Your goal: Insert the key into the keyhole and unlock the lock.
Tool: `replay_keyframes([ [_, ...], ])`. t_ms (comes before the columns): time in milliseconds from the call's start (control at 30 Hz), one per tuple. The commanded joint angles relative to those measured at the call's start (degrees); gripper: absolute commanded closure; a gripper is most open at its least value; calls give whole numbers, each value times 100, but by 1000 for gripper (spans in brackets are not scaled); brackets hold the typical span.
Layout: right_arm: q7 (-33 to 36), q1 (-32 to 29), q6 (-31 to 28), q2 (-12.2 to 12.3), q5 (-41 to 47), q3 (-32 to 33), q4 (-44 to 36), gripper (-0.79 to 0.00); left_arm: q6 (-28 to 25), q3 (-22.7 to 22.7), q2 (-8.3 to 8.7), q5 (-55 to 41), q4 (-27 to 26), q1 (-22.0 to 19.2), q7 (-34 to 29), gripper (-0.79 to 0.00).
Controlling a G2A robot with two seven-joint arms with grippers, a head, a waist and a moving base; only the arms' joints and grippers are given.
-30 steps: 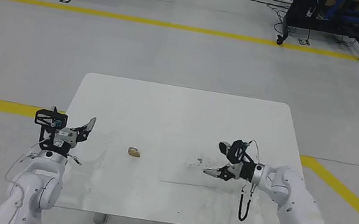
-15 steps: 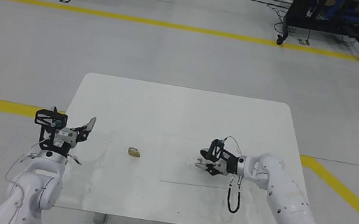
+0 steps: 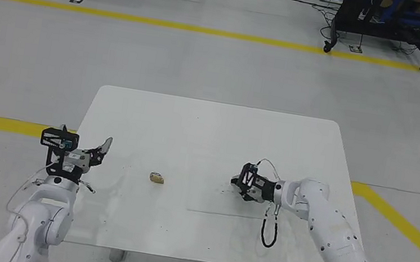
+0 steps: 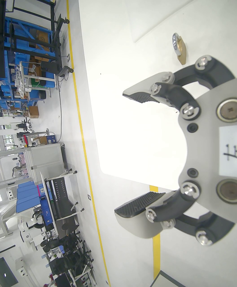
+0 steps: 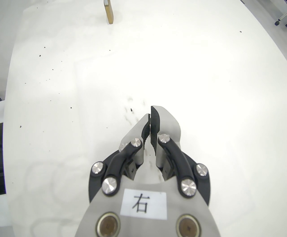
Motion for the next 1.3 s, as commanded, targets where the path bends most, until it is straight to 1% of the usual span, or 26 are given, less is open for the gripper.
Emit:
replay_keyframes([
  [0,-29,-19,9,15,-49,5,-50,0,0,0,0,0,0,0,0,-785],
  [200,-64,-133,90,69,-197,51,-332,0,0,0,0,0,0,0,0,-785],
  [400,-1,-249,188,106,-161,104,-610,0,0,0,0,0,0,0,0,-785],
  [833,13,-254,205,108,-158,107,-623,0,0,0,0,0,0,0,0,-785],
  [900,13,-254,205,108,-158,107,-623,0,-213,198,-2,214,-143,6,28,-785],
  [1000,13,-254,205,108,-158,107,-623,0,-504,725,-11,905,-422,-149,-179,-785],
  [1133,13,-254,205,108,-158,107,-623,0,-708,1583,-84,1475,-427,-777,-701,-785],
  [1200,13,-254,205,108,-158,107,-623,0,-1021,2026,-129,1589,-339,-1123,-1003,-785],
  [1267,13,-254,205,108,-158,107,-623,0,-1324,2447,-185,1606,-133,-1478,-1313,-785],
])
